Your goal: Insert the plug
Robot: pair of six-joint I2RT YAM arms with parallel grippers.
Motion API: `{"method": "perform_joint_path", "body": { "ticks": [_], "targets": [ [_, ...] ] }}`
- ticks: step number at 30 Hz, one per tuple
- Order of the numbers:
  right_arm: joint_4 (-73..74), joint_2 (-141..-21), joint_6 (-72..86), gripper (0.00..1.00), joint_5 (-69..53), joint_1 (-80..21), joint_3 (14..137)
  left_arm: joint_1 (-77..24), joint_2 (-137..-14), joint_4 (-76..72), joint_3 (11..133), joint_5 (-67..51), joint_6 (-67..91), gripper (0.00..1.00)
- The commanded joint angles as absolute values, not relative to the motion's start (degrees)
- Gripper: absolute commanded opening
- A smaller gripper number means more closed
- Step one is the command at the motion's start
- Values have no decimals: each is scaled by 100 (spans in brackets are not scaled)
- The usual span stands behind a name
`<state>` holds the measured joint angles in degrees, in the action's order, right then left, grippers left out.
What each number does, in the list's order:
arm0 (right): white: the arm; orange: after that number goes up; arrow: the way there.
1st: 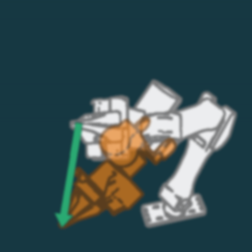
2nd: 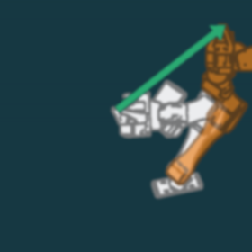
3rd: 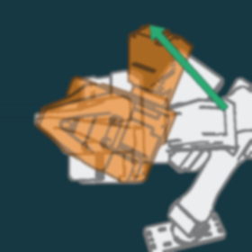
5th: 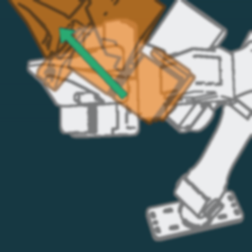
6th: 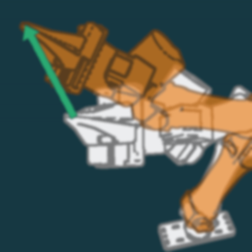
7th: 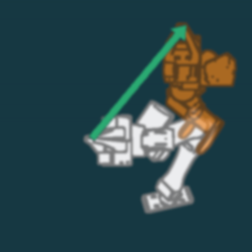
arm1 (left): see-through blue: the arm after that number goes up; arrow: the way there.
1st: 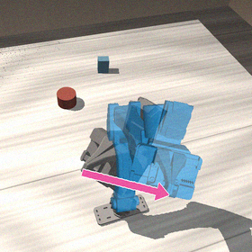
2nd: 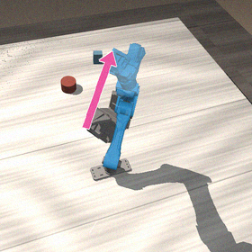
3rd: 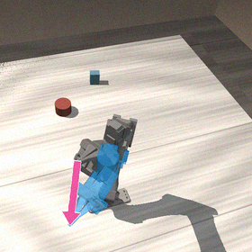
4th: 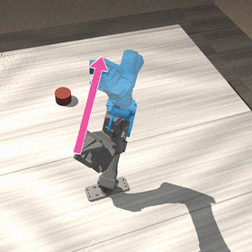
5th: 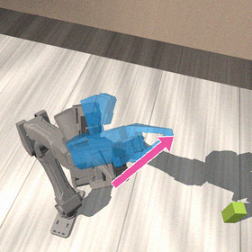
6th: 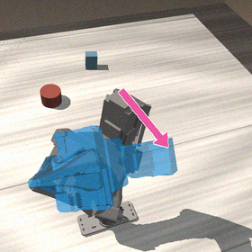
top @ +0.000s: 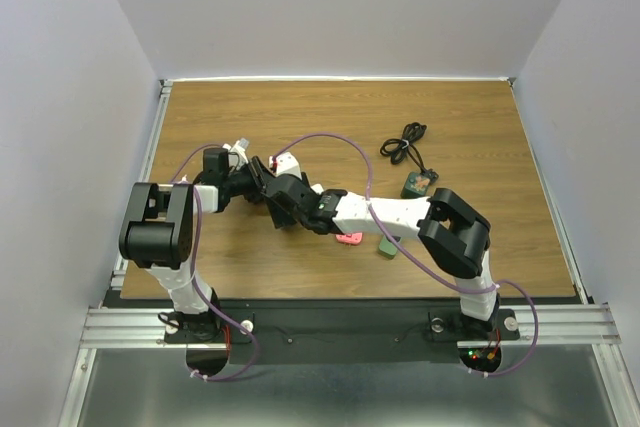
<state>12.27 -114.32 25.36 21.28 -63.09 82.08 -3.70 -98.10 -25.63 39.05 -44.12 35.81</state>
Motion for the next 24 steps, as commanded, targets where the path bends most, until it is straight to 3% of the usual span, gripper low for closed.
{"method": "perform_joint_path", "body": {
  "ticks": [1, 19, 24],
  "targets": [
    [3278, -11532, 2971, 68, 1784, -6530, 8050, -229, -9431, -3111, 4131, -3709, 3428, 0],
    [3164, -11295, 2479, 77, 2101, -6240, 8736, -229, -9360, -3059, 4096, -3595, 3313, 0],
    [3164, -10732, 2391, 86, 1960, -6214, 8798, -229, -9334, -3015, 4166, -3525, 3314, 0]
  ]
}}
